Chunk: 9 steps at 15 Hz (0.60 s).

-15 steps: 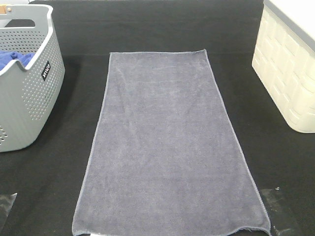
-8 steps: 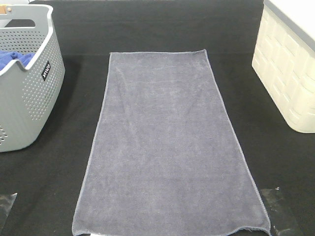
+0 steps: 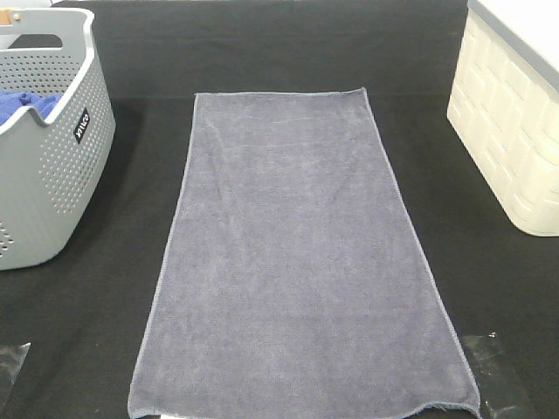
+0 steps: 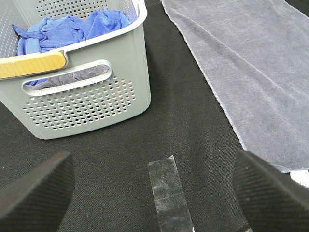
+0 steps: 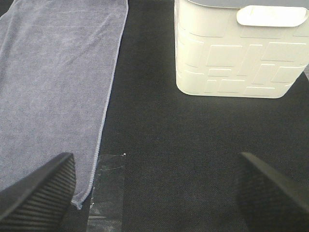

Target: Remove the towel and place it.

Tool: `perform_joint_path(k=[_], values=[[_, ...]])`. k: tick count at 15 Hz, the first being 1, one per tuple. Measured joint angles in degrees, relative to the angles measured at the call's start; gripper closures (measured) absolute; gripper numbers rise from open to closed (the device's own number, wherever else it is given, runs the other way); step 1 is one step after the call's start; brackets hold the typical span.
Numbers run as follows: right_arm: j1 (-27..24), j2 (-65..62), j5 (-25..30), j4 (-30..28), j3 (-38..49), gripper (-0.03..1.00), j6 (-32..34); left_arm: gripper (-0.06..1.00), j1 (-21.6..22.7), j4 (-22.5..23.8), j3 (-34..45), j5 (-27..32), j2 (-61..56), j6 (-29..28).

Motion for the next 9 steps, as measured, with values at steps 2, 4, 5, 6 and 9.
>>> perform_joint_path(k=[2, 4, 5, 6, 9], values=[[0.0, 0.0, 0.0, 0.0, 0.0, 0.13, 0.0, 0.1, 0.0, 0.0, 0.0, 0.0, 0.0, 0.0], [0.0, 0.0, 0.0, 0.0, 0.0, 0.13, 0.0, 0.1, 0.0, 0.0, 0.0, 0.0, 0.0, 0.0], [0.0, 0.0, 0.0, 0.0, 0.0, 0.13, 0.0, 0.1, 0.0, 0.0, 0.0, 0.0, 0.0, 0.0], [0.0, 0.0, 0.0, 0.0, 0.0, 0.13, 0.0, 0.1, 0.0, 0.0, 0.0, 0.0, 0.0, 0.0], [0.0, 0.0, 0.0, 0.0, 0.0, 0.13, 0.0, 0.1, 0.0, 0.0, 0.0, 0.0, 0.0, 0.0]])
